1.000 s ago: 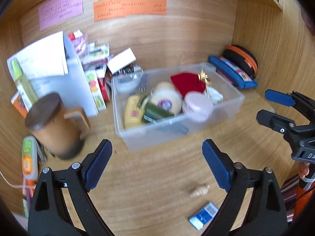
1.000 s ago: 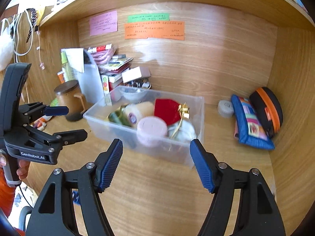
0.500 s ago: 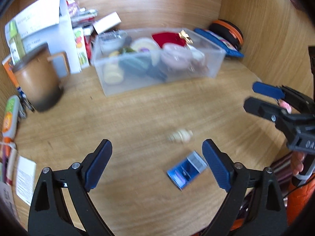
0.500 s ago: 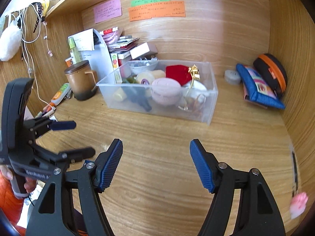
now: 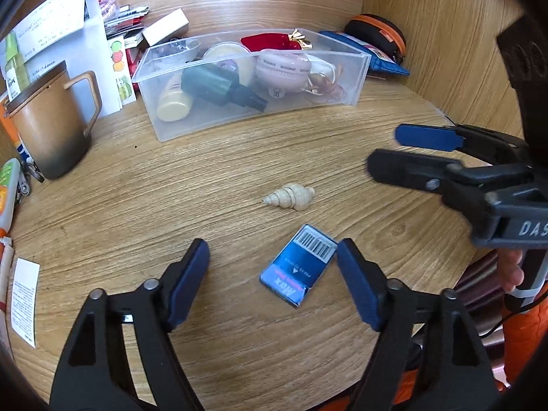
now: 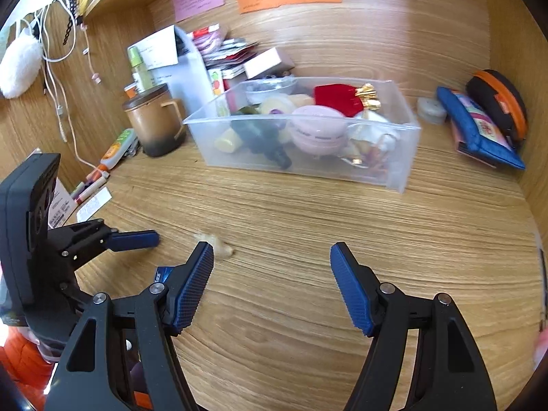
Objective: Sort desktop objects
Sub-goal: 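Grasp the blue Max card box with left tool while right tool grasps seashell, then carry the card box with left tool while right tool carries seashell to bin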
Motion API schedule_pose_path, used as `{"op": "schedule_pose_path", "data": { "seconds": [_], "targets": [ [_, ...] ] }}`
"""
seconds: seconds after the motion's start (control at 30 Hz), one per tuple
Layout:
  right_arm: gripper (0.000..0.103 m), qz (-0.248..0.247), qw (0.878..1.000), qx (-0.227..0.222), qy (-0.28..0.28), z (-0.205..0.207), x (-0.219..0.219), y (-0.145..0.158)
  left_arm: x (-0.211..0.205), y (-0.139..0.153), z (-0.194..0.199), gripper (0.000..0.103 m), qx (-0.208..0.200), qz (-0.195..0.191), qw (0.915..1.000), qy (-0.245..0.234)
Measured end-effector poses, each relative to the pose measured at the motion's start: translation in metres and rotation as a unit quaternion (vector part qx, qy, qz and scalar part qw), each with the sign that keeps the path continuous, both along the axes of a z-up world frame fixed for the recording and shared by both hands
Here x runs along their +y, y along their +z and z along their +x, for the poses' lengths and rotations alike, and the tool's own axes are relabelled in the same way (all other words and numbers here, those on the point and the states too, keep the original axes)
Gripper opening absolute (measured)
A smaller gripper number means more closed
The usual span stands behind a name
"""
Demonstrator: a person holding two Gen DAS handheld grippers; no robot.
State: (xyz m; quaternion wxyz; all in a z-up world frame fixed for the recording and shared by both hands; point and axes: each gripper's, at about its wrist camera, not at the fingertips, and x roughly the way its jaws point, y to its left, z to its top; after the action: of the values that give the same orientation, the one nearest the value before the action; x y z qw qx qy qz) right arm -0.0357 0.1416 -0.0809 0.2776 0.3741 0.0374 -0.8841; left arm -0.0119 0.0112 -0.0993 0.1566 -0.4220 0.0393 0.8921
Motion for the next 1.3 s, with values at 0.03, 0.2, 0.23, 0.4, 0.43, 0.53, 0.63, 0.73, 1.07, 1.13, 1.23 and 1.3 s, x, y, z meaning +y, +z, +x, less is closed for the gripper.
{"op": "schedule_pose_path", "data": {
  "seconds": [0.03, 0.2, 0.23, 0.4, 0.43, 0.53, 0.63, 0.73, 1.07, 1.13, 1.23, 1.3],
  "targets": [
    [0.067, 0.006, 1.0, 0.0, 0.007, -0.002, -0.006, -0.002, -0.001, 0.0, 0.001, 0.073, 0.004, 0.0, 1.0, -0.003],
    [0.067, 0.029, 0.999, 0.001, 0.027, -0.005, -0.029, -0.011, -0.004, 0.0, 0.009, 0.053, 0.017, -0.019, 0.9997, -0.007],
    [0.067, 0.035, 0.999, 0.002, 0.032, -0.006, -0.034, -0.012, -0.007, 0.001, 0.01, 0.048, 0.017, -0.019, 0.9997, -0.007],
    [0.062, 0.057, 0.997, 0.006, 0.052, -0.005, -0.053, -0.017, -0.016, 0.001, 0.013, 0.035, 0.02, -0.019, 0.9996, -0.009],
    [0.06, 0.064, 0.996, 0.009, 0.055, -0.006, -0.058, -0.018, -0.017, 0.001, 0.014, 0.033, 0.022, -0.02, 0.9995, -0.01],
    [0.043, 0.083, 0.994, 0.006, 0.066, -0.007, -0.068, -0.023, -0.021, 0.001, 0.015, 0.026, 0.024, -0.019, 0.9995, -0.006],
    [0.031, 0.099, 0.992, 0.0, 0.073, -0.009, -0.074, -0.028, -0.029, 0.001, 0.012, 0.026, 0.02, -0.008, 0.9998, 0.003],
    [0.023, 0.102, 0.991, 0.002, 0.081, -0.008, -0.078, -0.028, -0.035, 0.002, 0.008, 0.026, 0.016, -0.004, 0.9998, 0.014],
    [0.017, 0.073, 0.995, -0.003, 0.063, -0.009, -0.067, -0.018, -0.04, 0.013, -0.003, 0.026, 0.02, 0.018, 0.9989, 0.037],
    [0.017, 0.067, 0.996, 0.003, 0.059, -0.008, -0.061, -0.01, -0.038, 0.02, -0.005, 0.026, 0.027, 0.021, 0.9987, 0.037],
    [0.017, 0.058, 0.997, 0.013, 0.053, -0.007, -0.051, 0.003, -0.037, 0.031, -0.008, 0.026, 0.039, 0.022, 0.9983, 0.038],
    [0.017, 0.05, 0.997, 0.018, 0.051, -0.007, -0.046, 0.01, -0.035, 0.04, -0.01, 0.026, 0.048, 0.023, 0.9978, 0.039]
  ]
}}
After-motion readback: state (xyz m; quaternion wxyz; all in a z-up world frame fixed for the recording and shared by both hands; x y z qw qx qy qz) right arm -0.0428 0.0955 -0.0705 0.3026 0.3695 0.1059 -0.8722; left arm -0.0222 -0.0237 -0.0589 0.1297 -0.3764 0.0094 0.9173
